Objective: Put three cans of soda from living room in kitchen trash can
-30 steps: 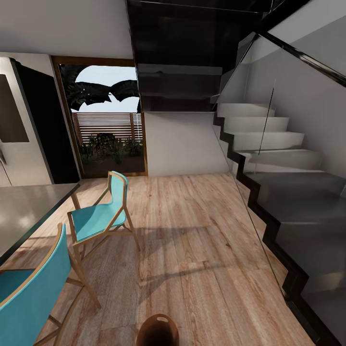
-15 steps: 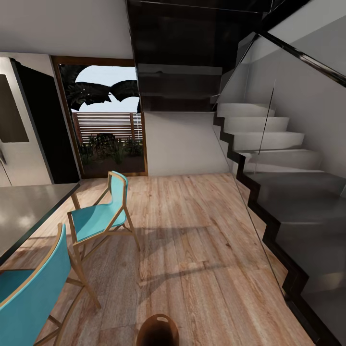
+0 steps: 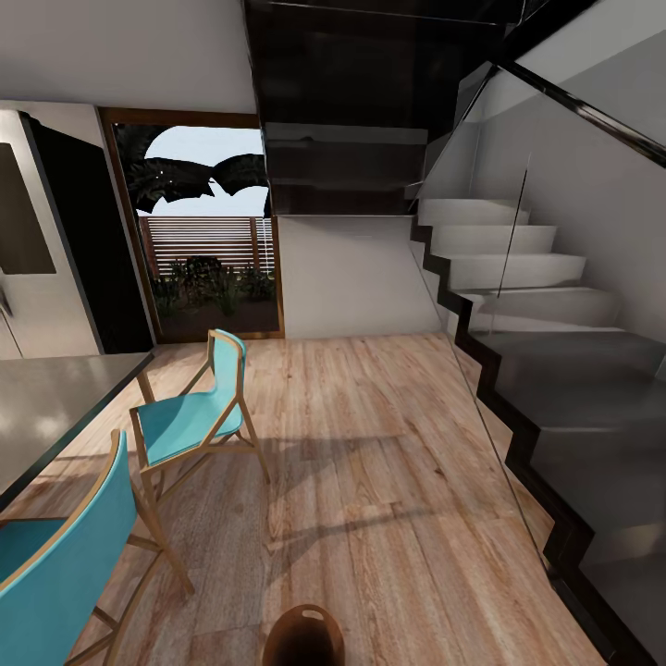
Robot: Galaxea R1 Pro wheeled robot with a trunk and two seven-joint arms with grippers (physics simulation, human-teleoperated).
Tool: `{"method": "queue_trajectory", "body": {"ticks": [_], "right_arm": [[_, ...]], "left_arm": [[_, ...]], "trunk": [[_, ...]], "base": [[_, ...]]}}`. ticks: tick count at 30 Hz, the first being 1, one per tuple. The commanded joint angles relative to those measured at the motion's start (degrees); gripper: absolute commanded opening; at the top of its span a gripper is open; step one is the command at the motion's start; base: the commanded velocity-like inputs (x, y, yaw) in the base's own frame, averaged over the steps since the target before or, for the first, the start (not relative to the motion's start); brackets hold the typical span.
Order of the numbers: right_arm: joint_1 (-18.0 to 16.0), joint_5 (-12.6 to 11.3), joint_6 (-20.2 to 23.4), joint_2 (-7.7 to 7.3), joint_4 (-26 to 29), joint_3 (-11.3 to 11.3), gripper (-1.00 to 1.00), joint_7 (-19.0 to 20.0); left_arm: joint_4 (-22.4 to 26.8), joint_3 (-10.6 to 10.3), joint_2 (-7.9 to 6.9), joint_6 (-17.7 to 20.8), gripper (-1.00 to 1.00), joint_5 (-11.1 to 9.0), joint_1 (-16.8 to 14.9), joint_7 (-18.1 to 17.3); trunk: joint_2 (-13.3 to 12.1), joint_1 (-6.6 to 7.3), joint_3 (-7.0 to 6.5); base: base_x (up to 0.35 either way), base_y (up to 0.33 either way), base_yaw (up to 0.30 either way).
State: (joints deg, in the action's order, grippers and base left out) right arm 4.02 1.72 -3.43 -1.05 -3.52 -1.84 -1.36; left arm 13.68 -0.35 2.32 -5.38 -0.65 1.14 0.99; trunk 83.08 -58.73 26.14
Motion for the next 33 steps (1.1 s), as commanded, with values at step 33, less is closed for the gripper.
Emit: {"method": "queue_trajectory", "body": {"ticks": [33], "right_arm": [[0.00,0.00,0.00,0.00,0.00,0.00,1.00,0.00]], "left_arm": [[0.00,0.00,0.00,0.00,1.00,0.00,0.00,0.00]], "trunk": [[0.00,0.00,0.00]], "base": [[0.000,0.000,0.000]]}}
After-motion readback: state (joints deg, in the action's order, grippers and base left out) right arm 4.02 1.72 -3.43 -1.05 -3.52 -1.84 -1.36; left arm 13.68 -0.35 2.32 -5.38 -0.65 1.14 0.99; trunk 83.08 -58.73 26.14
